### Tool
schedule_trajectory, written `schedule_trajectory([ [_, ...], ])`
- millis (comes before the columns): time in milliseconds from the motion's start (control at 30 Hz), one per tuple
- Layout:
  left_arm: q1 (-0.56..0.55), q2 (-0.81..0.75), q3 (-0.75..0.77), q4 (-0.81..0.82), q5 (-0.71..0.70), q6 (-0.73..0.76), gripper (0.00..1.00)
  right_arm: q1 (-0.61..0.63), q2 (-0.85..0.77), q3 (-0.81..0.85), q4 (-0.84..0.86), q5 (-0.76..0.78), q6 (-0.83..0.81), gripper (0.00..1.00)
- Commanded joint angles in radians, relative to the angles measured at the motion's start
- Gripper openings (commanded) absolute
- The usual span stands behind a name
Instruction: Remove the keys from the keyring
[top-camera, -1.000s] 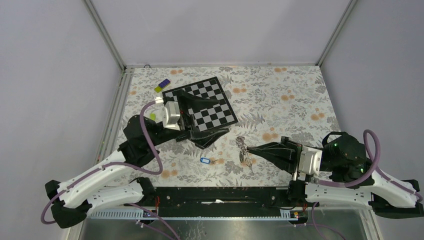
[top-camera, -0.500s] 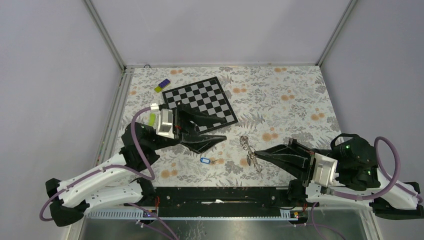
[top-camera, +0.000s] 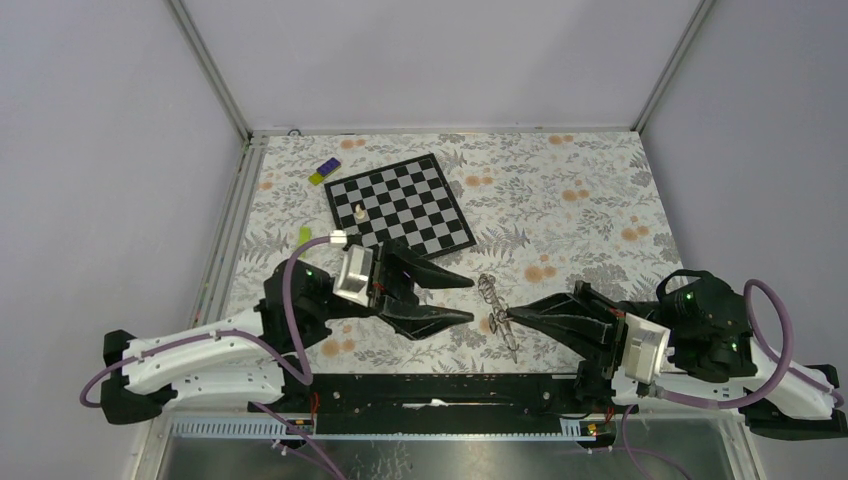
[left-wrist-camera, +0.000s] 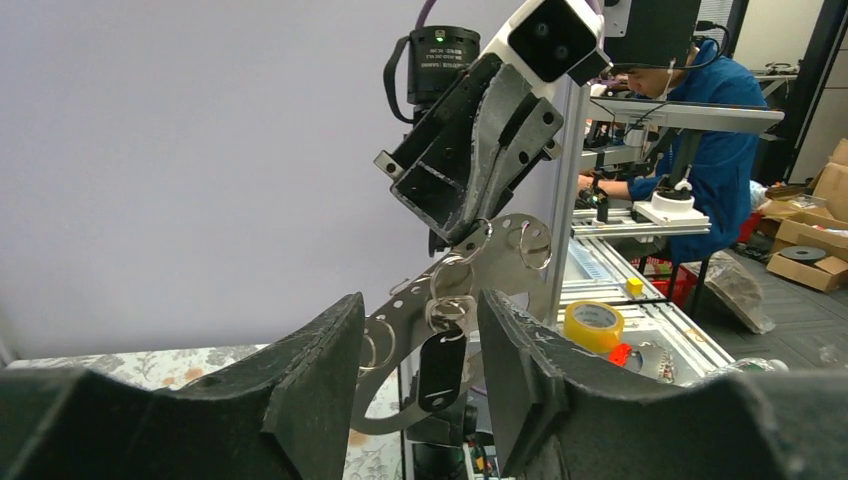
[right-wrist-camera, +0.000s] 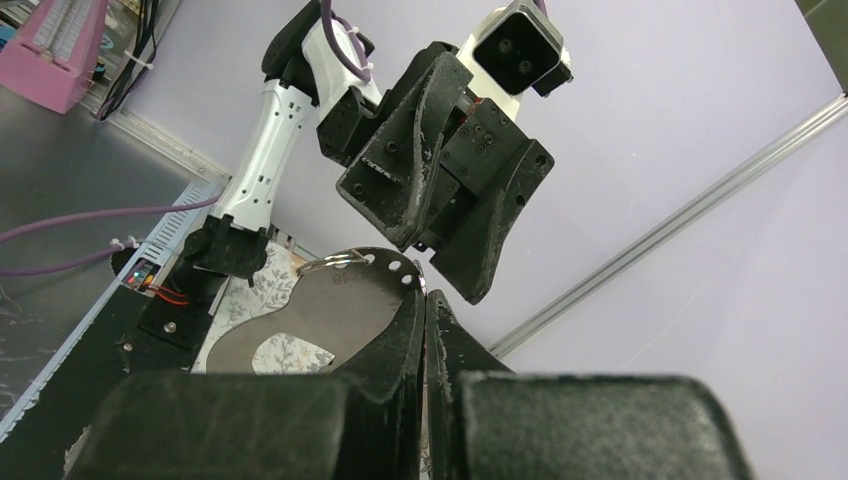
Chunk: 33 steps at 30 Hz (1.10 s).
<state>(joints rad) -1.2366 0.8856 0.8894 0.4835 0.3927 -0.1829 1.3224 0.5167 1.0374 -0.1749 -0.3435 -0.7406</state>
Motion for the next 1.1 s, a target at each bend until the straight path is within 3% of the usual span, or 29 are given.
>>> schedule_trajectory([
  [0,-0.053,0.016,0.031,0.04,-0.074,0.025,0.5,0.006,-0.007,0.003,0.064,-0.021,-0.016,0.0],
  [600,-0.138,0.089,0.044,0.038,-0.2,0.069,0.55,0.006,-0.003,-0.002,0.064,-0.037,-0.02,0.0],
  [1067,-0.146,0.098,0.045,0.075,-0.163,0.046,0.53,0.006,-0.012,-0.026,0.04,0.01,-0.028,0.0],
])
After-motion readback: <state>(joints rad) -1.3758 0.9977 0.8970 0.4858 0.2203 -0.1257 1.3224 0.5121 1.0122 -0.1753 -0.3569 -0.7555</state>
